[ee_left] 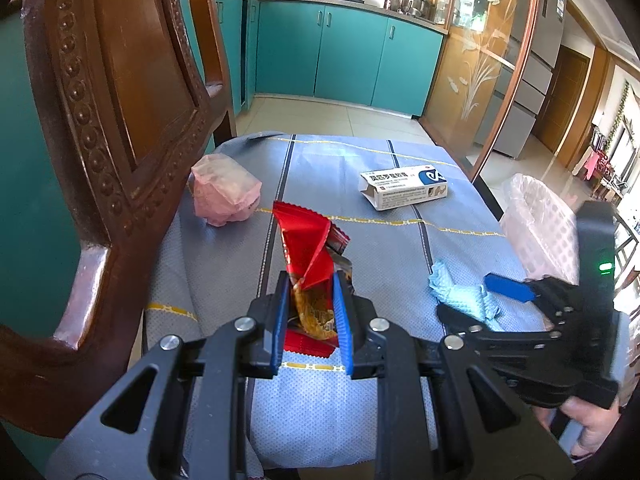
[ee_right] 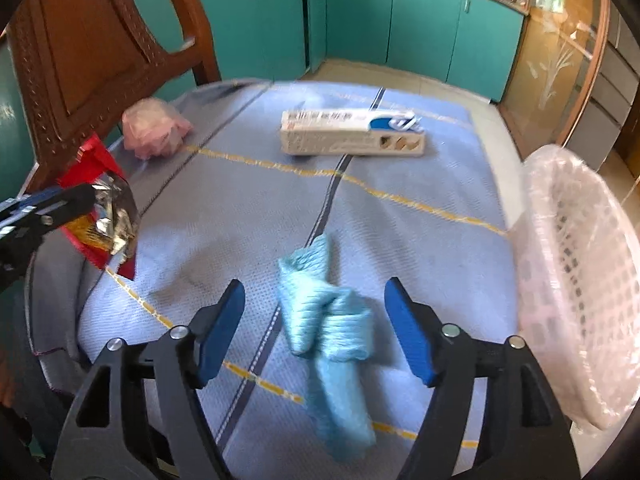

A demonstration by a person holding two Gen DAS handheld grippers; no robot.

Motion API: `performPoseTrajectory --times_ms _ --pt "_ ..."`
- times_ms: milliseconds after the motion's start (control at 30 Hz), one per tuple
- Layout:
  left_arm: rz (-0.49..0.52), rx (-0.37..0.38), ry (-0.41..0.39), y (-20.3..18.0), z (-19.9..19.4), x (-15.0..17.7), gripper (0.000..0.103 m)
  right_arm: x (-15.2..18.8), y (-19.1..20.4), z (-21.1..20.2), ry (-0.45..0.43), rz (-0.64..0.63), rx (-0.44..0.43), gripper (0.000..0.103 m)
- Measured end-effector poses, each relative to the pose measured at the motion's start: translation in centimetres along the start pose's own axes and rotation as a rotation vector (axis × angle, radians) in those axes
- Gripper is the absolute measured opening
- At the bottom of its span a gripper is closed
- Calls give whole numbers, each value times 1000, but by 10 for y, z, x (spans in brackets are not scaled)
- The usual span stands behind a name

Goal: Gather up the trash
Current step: 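Lift the red wrapper with the left tool while the right tool lifts the cloth, then carry the wrapper and cloth over the basket and open both tools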

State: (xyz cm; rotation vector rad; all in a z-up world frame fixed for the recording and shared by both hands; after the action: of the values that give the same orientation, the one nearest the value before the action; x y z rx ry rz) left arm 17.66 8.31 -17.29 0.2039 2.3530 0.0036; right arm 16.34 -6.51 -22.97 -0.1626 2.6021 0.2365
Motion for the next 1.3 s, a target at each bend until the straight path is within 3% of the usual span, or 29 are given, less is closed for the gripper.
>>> performPoseTrajectory --times_ms 233,300,333,400,600,767,1000,1300 --pt "-12 -10 7 4 1 3 22 7 8 9 0 -56 17 70" --pt "-16 -8 8 4 1 4 22 6 9 7 -6 -56 8 56" --pt "-19 -6 7 4 1 4 22 6 8 6 -8 -51 0 45" --pt "-19 -6 5 5 0 4 22 4 6 2 -10 -32 -25 39" --pt "-18 -11 9 6 -1 3 22 -6 -11 -26 -65 64 -105 38" --pt "-2 -2 19 -4 2 1 22 -18 -35 -51 -120 114 -111 38" --pt "78 22 -1 -41 0 -20 22 -43 -99 -103 -259 219 -93 38" --pt "266 121 -96 -159 -3 -78 22 -29 -208 -133 -317 331 43 38"
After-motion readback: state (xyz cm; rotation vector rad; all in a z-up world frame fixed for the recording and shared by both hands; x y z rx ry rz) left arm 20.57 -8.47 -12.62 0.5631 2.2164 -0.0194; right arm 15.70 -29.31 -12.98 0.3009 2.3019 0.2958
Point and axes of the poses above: each gripper's, at about its wrist camera, not at the fingertips, and z roughly the way its jaws point, y to its left, x to its underside, the point moved 9 cm from there along z, roughly the way its jaws point, and after that the axes turned 13 degrees about z, right-handed, at the moved point
